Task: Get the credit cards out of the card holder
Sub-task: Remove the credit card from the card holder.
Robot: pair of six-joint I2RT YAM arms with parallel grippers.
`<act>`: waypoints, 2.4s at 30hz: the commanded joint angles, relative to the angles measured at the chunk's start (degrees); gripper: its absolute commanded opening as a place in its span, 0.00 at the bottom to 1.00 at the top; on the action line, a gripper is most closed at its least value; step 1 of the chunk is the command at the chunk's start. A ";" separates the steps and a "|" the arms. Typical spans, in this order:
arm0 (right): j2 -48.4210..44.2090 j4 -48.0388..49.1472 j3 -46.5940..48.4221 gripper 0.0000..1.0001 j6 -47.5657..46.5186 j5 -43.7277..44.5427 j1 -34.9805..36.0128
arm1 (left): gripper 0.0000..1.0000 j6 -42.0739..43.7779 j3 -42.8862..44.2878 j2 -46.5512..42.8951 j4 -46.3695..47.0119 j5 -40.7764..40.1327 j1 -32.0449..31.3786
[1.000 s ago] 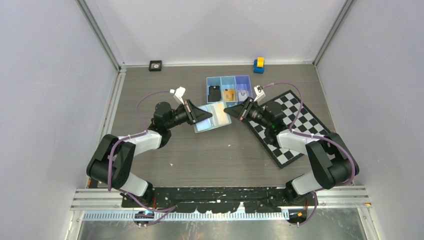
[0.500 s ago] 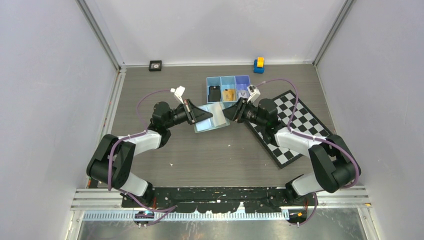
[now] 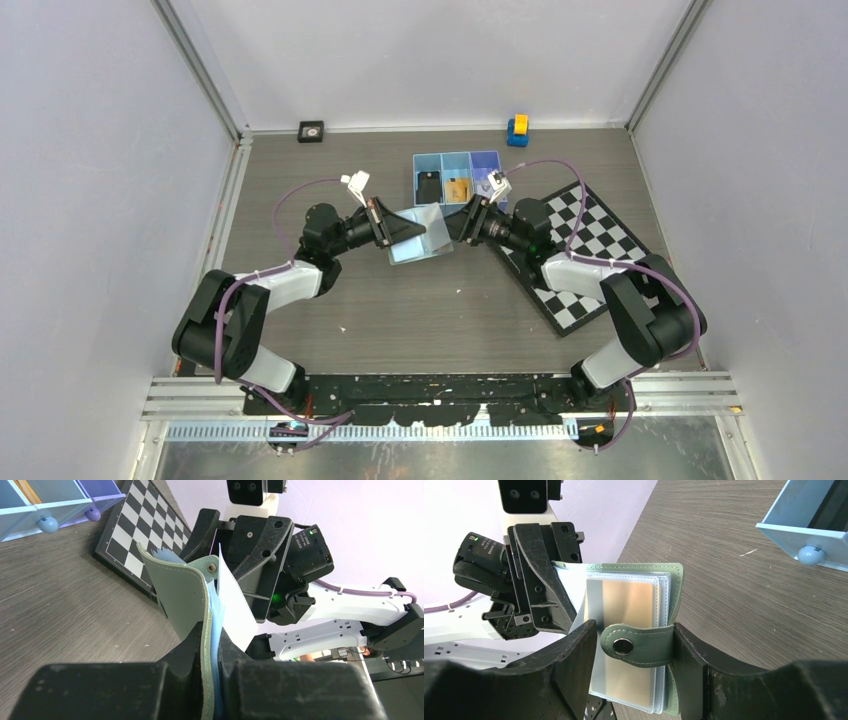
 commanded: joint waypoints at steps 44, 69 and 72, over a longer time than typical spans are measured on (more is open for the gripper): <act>-9.82 -25.26 5.76 0.00 -17.71 13.38 7.36 | 0.62 5.40 -1.03 -6.71 -8.99 -7.20 2.22; -6.76 -37.15 12.78 0.00 -31.04 37.45 22.31 | 0.46 4.45 1.24 -1.78 -8.46 -5.12 1.08; -7.58 -36.26 12.01 0.01 -30.25 38.42 22.22 | 0.37 4.37 1.21 -1.73 -8.49 -5.22 1.08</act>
